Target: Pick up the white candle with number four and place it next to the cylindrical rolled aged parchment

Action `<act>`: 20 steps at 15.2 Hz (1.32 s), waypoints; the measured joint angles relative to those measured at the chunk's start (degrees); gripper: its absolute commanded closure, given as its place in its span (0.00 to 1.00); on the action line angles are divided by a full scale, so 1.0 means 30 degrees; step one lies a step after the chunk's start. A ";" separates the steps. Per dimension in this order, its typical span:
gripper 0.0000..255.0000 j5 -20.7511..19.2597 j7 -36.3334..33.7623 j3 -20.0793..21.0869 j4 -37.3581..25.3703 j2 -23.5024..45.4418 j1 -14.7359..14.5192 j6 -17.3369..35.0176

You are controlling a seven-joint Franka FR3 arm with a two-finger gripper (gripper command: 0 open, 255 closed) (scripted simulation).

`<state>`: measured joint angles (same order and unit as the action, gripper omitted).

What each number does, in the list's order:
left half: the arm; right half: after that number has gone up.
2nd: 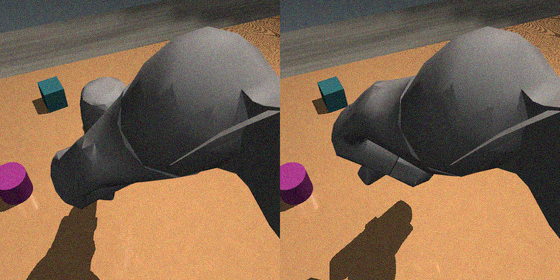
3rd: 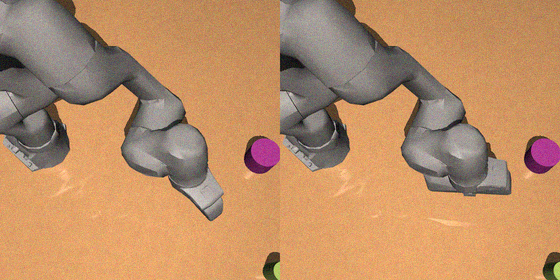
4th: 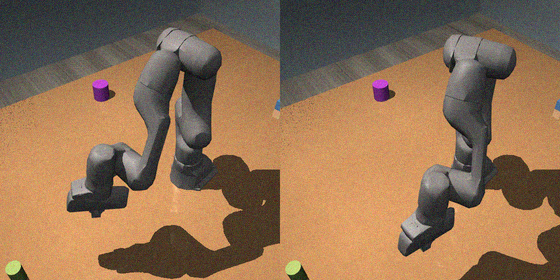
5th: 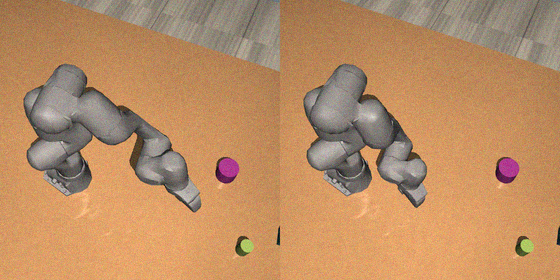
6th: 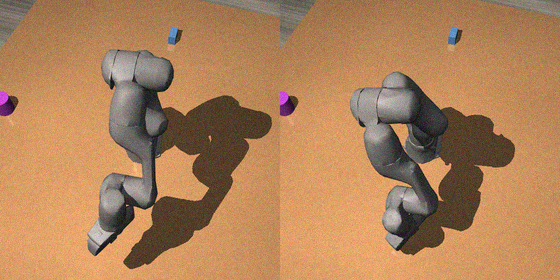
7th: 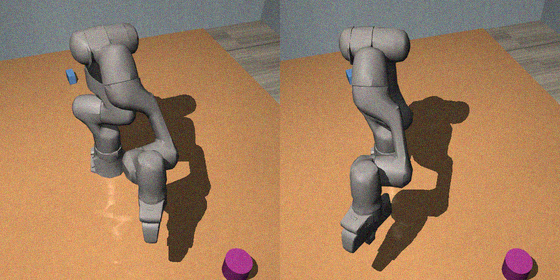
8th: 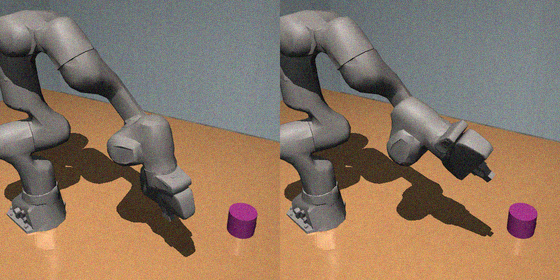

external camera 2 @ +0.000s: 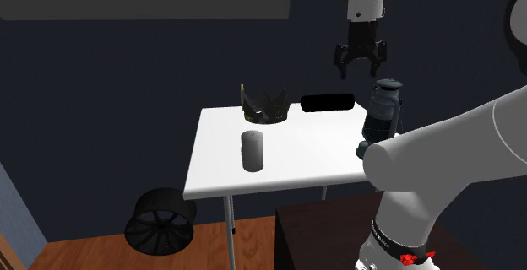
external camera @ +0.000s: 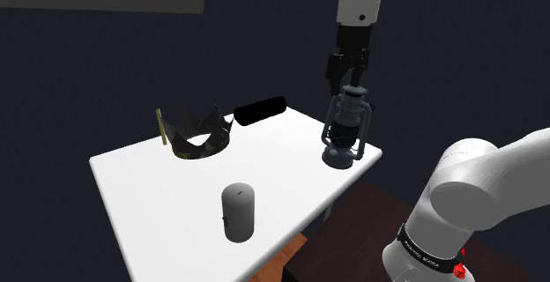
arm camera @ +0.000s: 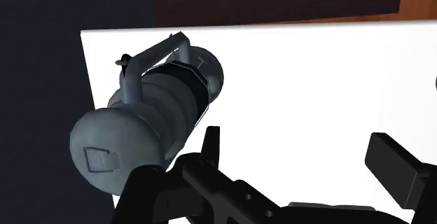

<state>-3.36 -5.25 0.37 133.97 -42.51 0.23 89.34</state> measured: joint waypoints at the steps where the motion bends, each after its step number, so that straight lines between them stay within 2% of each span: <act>1: 0.00 0.0000 0.0000 0.0000 0.0000 0.0000 0.0000 0.0000; 4: 0.00 0.0464 -0.0249 0.0403 0.0798 -0.0184 -0.0387 0.0921; 15: 0.00 0.3475 -0.2307 0.3601 0.5072 -0.0199 -0.3077 0.7042; 20: 0.00 0.4625 -0.3132 0.5244 0.5951 0.1234 -0.4213 1.0337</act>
<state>10.52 -14.64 16.11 151.82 -38.81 -12.41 120.35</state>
